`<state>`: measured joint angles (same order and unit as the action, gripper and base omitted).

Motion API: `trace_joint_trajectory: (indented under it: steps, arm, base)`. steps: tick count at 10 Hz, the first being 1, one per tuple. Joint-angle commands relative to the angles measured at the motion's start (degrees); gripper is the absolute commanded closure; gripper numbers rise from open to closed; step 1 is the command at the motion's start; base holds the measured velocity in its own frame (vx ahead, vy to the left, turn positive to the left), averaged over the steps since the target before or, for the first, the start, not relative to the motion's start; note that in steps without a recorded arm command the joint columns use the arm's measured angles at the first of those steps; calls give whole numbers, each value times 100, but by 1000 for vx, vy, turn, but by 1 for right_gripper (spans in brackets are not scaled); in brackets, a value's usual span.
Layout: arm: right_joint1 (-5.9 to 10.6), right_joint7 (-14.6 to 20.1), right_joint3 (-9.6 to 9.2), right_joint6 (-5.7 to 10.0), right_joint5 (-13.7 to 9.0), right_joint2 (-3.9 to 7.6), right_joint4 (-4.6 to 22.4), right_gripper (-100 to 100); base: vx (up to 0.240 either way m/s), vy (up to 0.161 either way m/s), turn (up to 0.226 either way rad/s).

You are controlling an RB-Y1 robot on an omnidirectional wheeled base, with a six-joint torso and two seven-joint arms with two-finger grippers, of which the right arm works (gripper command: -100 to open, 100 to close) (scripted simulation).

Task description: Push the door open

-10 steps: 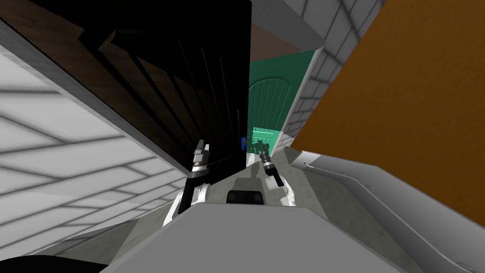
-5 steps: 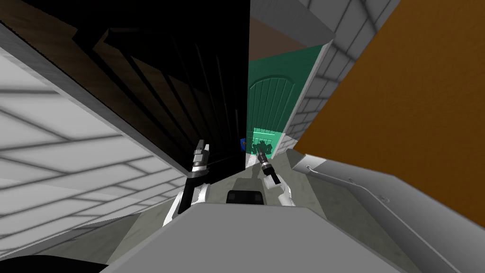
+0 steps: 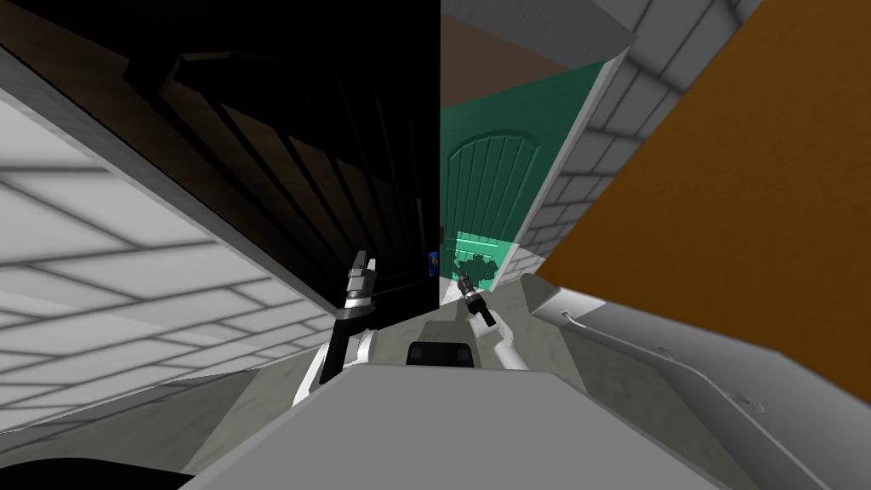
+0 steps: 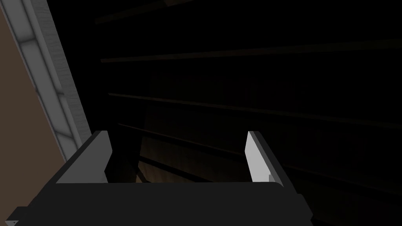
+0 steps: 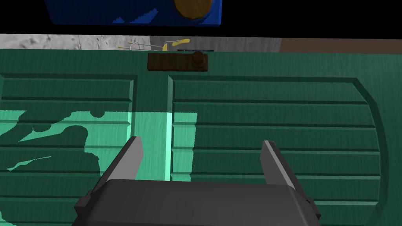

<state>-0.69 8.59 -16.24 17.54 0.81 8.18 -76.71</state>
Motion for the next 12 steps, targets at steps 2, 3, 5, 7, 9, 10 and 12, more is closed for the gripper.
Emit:
trace_joint_trajectory:
  steps: [2,3,5,7,9,10,12]
  arm:
    - [34,-21,171,20,8,49,116,-100]
    - [57,-41,303,42,14,81,190,-100]
    - [93,-71,506,77,24,129,304,-100]
    - [131,-99,690,110,34,169,408,-100]
    - [191,-143,972,160,49,230,568,-100]
    - [217,-161,1085,180,56,253,633,-100]
    - [270,-197,1313,222,69,300,763,-100]
  base:
    - [50,-55,105]
    - [40,-73,265]
    - [22,-70,182]
    - [40,-53,174]
    - [53,-57,233]
    - [45,-54,197]
    - [50,-51,176]
